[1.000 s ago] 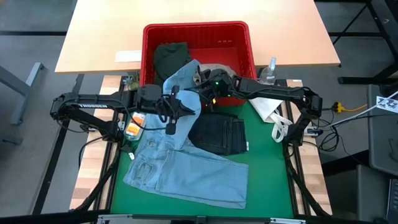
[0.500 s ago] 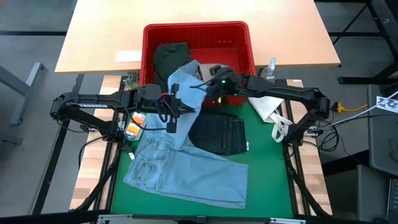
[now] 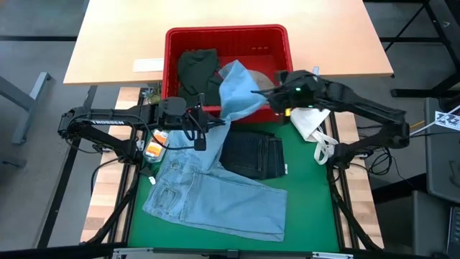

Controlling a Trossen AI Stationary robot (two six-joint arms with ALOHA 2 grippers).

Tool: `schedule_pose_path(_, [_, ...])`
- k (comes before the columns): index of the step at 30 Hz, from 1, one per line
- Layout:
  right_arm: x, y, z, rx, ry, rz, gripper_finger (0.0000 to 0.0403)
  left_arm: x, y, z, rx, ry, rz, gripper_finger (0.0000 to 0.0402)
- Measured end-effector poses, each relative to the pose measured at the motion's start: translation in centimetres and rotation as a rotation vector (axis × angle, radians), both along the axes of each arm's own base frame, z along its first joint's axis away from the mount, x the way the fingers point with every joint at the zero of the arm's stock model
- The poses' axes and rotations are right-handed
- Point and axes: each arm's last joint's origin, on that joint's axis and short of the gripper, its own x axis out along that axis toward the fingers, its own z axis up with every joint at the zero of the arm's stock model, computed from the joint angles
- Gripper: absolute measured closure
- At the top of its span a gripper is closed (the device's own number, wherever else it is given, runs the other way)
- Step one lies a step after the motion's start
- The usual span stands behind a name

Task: Fold laundry
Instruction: Fold the light blue jeans

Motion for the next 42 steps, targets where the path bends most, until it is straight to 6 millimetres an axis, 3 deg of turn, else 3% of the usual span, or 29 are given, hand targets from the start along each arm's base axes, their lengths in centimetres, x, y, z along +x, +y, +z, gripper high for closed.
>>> schedule_pose_path(9, [-3.9,2.6,3.0,0.452,-0.229,0.221,0.0395,0.0,0.0,0.0,0.020,0.005,-0.011,0.0398])
schedule_pose_path(17, [-4.9,3.7,3.6,0.914,-0.222,0.294,0.0394,-0.1,0.0,-0.2,0.019,0.027,-0.010,0.0396])
schedule_pose_path(34, [-5.8,3.1,1.3,0.782,-0.056,-0.084,0.0393,-0.4,0.0,-1.0,0.005,0.118,-0.008,0.0395])
schedule_pose_path(42, [-5.5,2.7,1.3,0.669,-0.071,-0.103,0.0393,-0.5,0.2,-1.0,0.040,0.124,0.076,0.0395])
